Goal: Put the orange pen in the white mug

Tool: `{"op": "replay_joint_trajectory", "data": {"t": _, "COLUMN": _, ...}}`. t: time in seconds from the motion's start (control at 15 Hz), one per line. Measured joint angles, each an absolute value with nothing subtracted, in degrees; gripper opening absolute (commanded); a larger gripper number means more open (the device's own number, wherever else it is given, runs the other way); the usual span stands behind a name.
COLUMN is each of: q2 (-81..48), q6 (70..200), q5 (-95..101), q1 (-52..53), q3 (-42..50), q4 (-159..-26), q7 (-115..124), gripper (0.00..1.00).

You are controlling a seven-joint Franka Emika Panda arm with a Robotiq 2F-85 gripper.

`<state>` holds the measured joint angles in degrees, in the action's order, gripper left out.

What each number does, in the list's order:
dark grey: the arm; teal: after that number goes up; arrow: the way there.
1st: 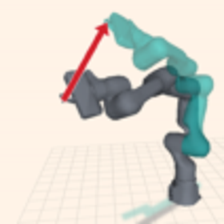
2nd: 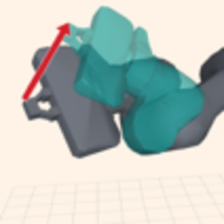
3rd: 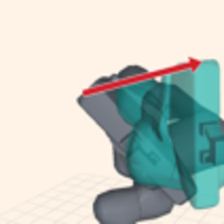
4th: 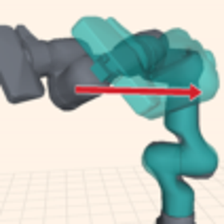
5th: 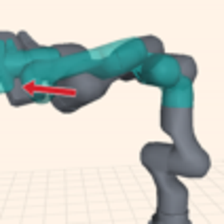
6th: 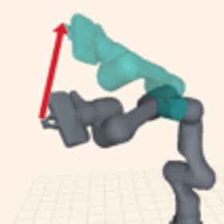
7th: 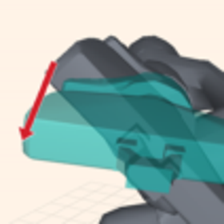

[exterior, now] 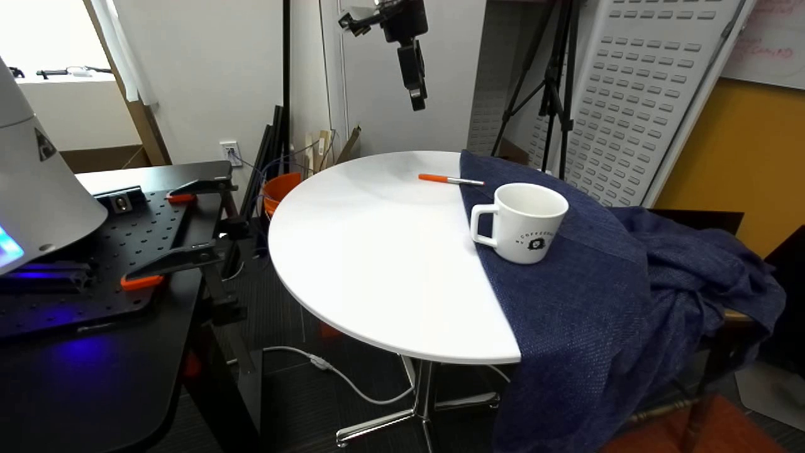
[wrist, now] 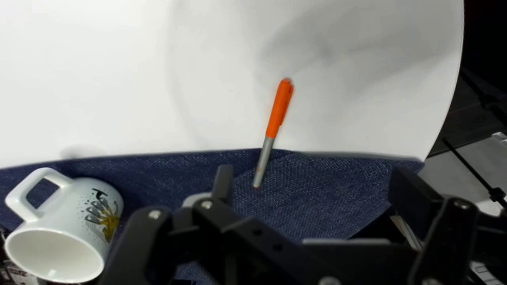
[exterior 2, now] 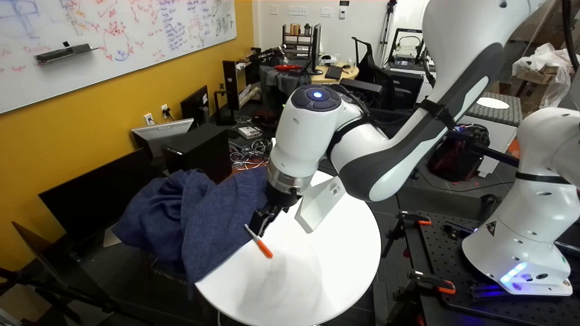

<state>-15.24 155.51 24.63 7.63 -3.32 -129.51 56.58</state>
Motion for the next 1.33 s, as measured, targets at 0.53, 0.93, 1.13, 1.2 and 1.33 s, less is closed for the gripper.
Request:
{"op": "replay_joint_trajectory", "data": {"t": 0.53, "q2": -15.5, "q6": 155.8, "q5": 23.9, "q1": 9.1, "q3": -0.7, "q4": -129.4, "q7": 56.6, "gripper": 1.0}}
{"op": "replay_joint_trajectory", "data": {"t": 0.93, "q2": -19.1, "q6": 157.3, "q5": 18.9, "q1": 9.1, "q3": 1.5, "q4": -128.0, "q7": 55.1, "gripper": 1.0}}
{"op": "replay_joint_trajectory", "data": {"t": 1.13, "q2": -22.4, "q6": 158.8, "q5": 15.8, "q1": 9.0, "q3": 2.1, "q4": -126.2, "q7": 53.1, "gripper": 1.0}}
{"op": "replay_joint_trajectory", "data": {"t": 1.2, "q2": -23.5, "q6": 159.4, "q5": 14.6, "q1": 9.0, "q3": 2.3, "q4": -125.5, "q7": 52.1, "gripper": 1.0}}
{"op": "replay_joint_trajectory", "data": {"t": 1.33, "q2": -25.8, "q6": 160.1, "q5": 12.0, "q1": 8.9, "q3": 2.6, "q4": -124.0, "q7": 50.0, "gripper": 1.0}}
